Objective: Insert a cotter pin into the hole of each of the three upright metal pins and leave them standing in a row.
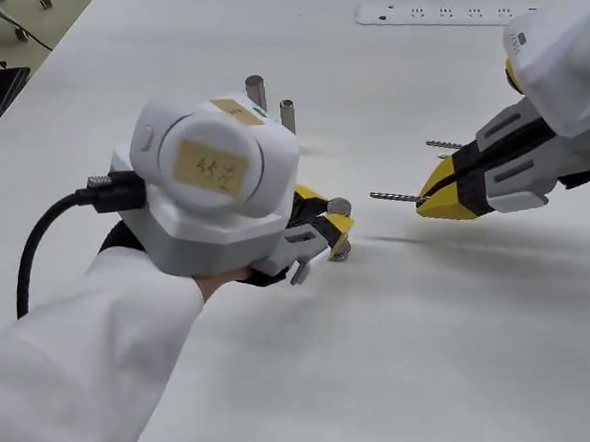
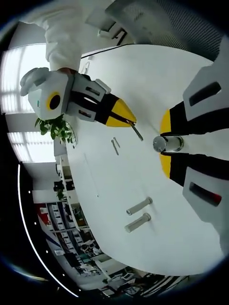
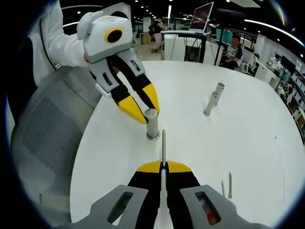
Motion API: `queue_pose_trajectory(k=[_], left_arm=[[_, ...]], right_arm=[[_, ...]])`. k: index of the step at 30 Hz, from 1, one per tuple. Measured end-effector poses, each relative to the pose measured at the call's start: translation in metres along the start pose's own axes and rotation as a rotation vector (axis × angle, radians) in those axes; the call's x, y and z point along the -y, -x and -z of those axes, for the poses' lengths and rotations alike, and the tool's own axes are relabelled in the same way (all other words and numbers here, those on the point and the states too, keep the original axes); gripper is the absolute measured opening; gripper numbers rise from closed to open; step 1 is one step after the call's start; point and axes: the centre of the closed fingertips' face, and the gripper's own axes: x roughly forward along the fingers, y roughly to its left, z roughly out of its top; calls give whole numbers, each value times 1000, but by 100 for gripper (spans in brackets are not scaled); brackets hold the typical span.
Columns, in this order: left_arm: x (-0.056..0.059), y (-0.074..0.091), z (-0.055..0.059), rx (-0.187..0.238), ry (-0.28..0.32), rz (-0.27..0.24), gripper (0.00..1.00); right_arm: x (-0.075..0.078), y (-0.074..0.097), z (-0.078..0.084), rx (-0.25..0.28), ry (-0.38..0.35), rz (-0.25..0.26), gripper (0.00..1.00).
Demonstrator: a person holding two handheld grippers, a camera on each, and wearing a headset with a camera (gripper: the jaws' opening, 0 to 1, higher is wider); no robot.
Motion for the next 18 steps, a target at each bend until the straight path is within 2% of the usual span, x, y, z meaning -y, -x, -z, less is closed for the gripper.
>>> queue_pose_trajectory(k=[10,13,16,18], left_arm=[[6,0,0,8,-120,120,10],[8,-1,-1,12,-209,172,10],[10,-1,0,14,-256,218,10],[9,-2,0,11,-237,237,10]], right_arm=[[-7,1,-1,3,17,-20,0],[-8,0,0,3,19,-28,0],[-10,-1,0,5,23,-38,0],[-12,-1,-1,8,27,-43,0]])
